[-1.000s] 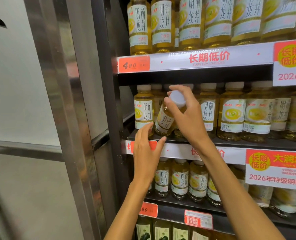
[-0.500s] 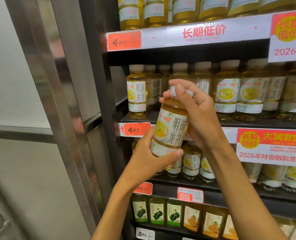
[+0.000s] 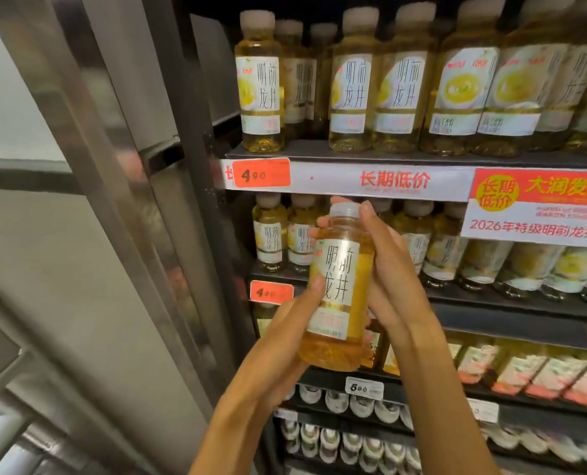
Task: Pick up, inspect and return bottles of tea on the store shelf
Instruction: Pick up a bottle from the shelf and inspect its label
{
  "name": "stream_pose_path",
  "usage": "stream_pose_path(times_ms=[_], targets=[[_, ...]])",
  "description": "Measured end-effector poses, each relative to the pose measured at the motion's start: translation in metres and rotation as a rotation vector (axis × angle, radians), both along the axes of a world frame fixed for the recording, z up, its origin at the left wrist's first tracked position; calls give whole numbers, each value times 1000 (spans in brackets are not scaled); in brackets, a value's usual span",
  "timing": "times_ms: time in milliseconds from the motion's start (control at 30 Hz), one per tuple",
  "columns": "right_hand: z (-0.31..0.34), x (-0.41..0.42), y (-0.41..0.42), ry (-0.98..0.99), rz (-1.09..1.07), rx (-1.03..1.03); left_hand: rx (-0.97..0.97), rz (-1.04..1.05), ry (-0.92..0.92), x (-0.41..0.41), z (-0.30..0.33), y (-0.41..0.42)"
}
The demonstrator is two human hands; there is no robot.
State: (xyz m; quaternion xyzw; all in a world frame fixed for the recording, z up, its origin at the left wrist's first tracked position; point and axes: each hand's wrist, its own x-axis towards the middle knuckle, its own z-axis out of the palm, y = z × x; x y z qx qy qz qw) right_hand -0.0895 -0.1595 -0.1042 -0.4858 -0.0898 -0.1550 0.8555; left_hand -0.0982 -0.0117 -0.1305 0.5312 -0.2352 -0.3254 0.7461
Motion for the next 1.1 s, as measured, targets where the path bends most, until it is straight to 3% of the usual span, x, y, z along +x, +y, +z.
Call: stream_pose_path(times_ms=[167,400,533,700,800,967,1100], targets=[[-24,-8,4,134,92,98,-15,-15,144,-16,-21,1],[-34,-24,-13,133,-72,-27,307,86,-150,-20,-35,1],[-27,-28,-9,140,-106,-119,267,122,-116,-26,-36,-5],[-22,-30,-6,129,2,63,-64,-95,242,-24,-34,4],[-19,-31,-5,68,8,75,-53,-116,192,-23,-37,5],[-12,-39,-6,44,-97,-107,150,98,-42,-20,-42,6],[-10,-36,-1,118,-121,-178,61,69,106,-21,-42,4]])
